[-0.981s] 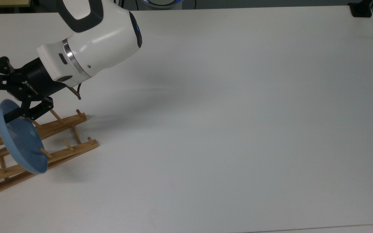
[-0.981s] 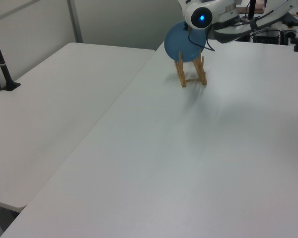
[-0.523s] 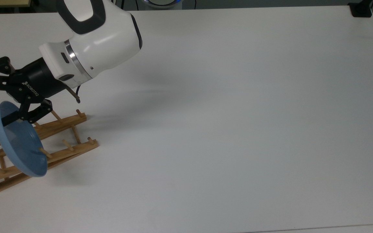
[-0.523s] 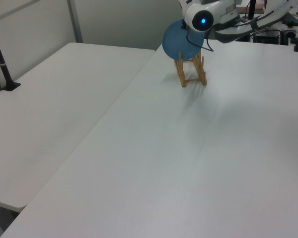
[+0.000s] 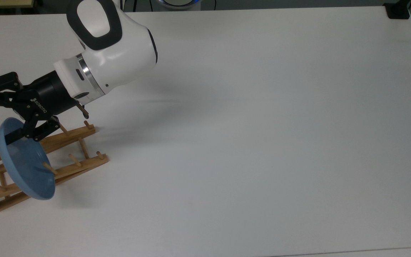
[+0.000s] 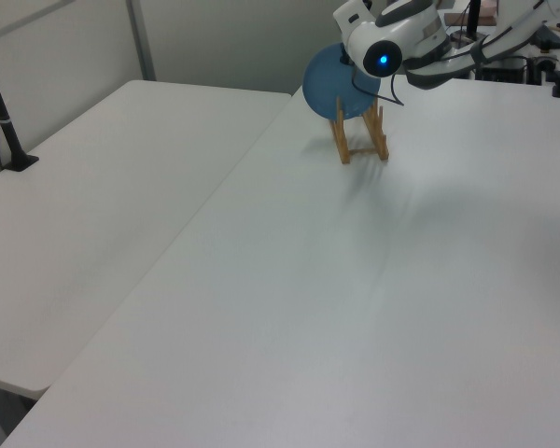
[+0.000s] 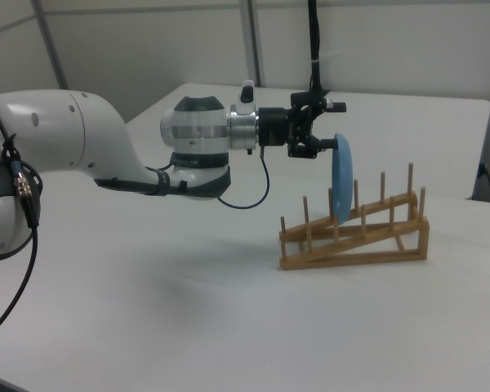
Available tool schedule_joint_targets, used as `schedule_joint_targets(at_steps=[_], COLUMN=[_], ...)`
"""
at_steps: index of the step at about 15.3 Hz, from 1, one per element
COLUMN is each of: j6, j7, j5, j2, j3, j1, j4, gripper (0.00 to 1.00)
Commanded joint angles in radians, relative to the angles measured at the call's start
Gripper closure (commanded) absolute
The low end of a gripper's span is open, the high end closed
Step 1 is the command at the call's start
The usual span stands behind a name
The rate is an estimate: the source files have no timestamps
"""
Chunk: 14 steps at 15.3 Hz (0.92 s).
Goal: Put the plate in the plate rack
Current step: 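Lower the plate edge into the rack slot and settle it, then open the gripper to release the plate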
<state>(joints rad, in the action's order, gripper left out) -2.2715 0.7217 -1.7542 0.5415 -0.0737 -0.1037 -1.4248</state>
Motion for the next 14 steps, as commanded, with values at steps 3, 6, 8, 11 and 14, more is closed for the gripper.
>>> schedule_joint_targets(at_steps=[3, 6, 8, 11, 14], j6=[-0.017, -0.017, -0.022, -0.025, -0.019], j7=[0.051, 0.113, 0.142, 0.145, 0.145], j5=[-0.038, -0.03, -0.028, -0.005, 0.103], j2=[-0.018, -0.014, -0.006, -0.012, -0.029], j3=[0.005, 0.005, 0.012, 0.046, 0.093], j1=[0.013, 0.019, 0.016, 0.012, 0.012], j4=[-0.055, -0.069, -0.075, -0.075, -0.075], gripper=[0.0, 0.0, 0.0, 0.0, 0.0])
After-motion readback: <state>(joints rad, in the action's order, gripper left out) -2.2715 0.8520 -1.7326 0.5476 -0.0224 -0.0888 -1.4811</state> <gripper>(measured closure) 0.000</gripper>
